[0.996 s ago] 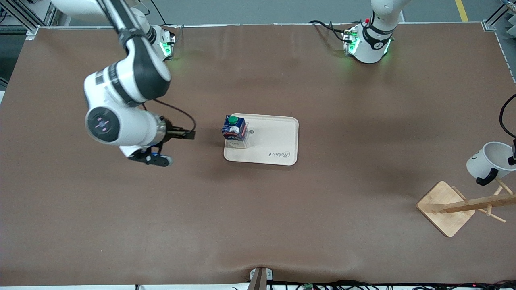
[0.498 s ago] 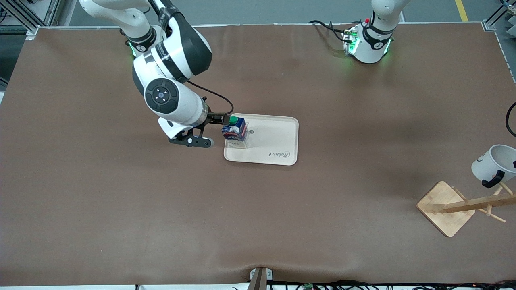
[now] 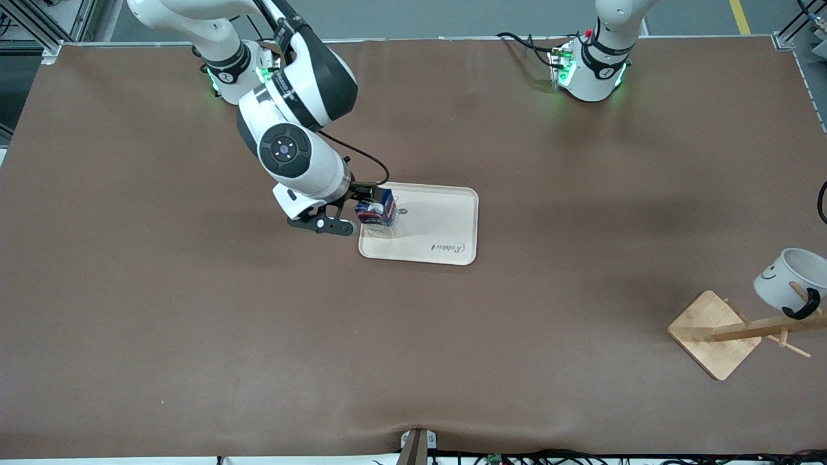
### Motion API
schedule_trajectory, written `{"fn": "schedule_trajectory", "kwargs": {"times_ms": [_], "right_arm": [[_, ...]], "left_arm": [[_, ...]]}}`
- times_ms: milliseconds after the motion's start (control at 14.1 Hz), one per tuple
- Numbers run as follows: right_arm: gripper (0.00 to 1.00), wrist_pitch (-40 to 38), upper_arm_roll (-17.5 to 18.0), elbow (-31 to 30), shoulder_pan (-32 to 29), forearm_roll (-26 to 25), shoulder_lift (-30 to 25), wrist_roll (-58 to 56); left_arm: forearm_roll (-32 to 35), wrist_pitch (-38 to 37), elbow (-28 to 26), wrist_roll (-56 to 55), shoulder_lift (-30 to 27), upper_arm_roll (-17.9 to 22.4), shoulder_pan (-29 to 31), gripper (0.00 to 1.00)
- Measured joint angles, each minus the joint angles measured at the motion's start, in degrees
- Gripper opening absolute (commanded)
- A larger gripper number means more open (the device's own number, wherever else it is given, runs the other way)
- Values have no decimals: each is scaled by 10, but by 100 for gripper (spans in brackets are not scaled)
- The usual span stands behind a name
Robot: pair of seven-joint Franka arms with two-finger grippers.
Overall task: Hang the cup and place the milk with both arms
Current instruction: 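Grasp the blue milk carton with the right gripper while the left withdraws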
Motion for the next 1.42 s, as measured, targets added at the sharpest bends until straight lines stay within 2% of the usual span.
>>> {"fn": "schedule_trajectory", "kwargs": {"times_ms": [285,569,711,782,854,925,1067,1280,1423], "right_arm": [[100,43,0,-26,26,0,4,31],[100,64,0,-34,38,0,7,40],[100,68,0,-37,43,0,14,82],[94,69,0,-37,44,-2,19,101],[50,70,0,-38,45,-3,24,109],[15,71,-1,-38,45,-4,28,113],[2,70,-6,-38,44,-5,30,117],[0,51,-12,-31,38,-4,28,120],[0,29,-13,-25,31,-4,28,120]], "left_arm": [[-6,-8,10,-85,-7,-26,-4,100],[-7,-91,14,-218,-41,-64,-6,100],[-7,-141,15,-289,-69,-89,-7,100],[-7,-159,15,-323,-81,-102,-7,100],[-7,-172,15,-354,-89,-116,-8,100],[-7,-179,14,-379,-95,-129,-8,100],[-2,-190,13,-409,-101,-154,-9,100],[19,-206,13,-444,-104,-195,-10,100],[58,-214,12,-451,-105,-228,-10,100]]}}
